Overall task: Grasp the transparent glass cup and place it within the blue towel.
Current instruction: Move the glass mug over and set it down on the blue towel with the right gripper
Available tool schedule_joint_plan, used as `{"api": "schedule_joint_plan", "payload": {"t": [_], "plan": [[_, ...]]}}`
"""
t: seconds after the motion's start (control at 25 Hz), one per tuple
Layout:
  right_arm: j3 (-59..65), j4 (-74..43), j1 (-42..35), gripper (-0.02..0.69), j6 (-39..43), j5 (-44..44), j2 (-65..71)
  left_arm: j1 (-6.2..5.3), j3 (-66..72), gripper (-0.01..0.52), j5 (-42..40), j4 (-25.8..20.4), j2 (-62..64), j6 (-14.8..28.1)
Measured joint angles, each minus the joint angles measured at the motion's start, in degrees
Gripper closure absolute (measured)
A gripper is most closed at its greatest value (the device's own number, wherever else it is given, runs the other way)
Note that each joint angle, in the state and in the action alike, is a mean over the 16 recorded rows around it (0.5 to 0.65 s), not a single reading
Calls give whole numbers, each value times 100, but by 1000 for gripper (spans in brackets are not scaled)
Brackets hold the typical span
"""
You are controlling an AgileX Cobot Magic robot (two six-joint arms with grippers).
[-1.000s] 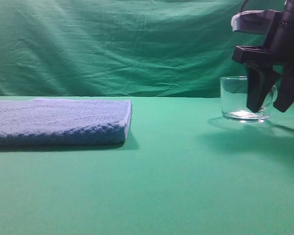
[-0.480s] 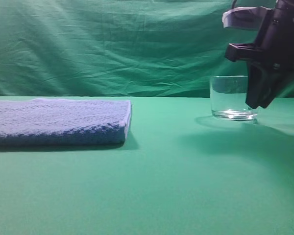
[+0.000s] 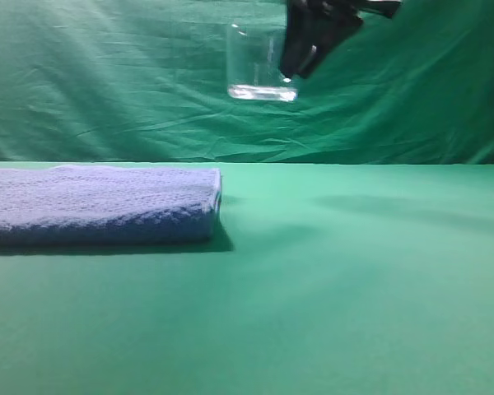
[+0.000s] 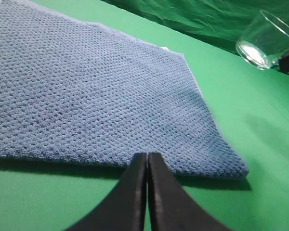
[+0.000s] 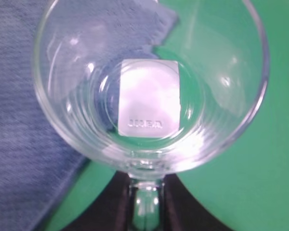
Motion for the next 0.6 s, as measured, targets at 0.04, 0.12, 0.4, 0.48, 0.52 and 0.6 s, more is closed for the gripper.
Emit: {"api": "schedule_joint_plan", "payload": {"t": [0.04, 0.12, 0.4, 0.48, 0.52, 0.6], "plan": [[-184, 11, 114, 563, -7, 6, 171, 0, 0, 514, 0, 0, 0, 0], [-542, 28, 310, 563, -14, 32, 528, 0, 0, 514, 0, 0, 0, 0], [-1477, 47, 678, 540, -18, 106, 1572, 0, 0, 514, 0, 0, 0, 0], [-1624, 42, 707, 504, -18, 135, 1750, 0, 0, 514, 0, 0, 0, 0], [-1679, 33, 715, 480, -18, 160, 1818, 0, 0, 514, 0, 0, 0, 0], [-1751, 13, 716, 422, -12, 238, 1902, 0, 0, 514, 0, 0, 0, 0]]}}
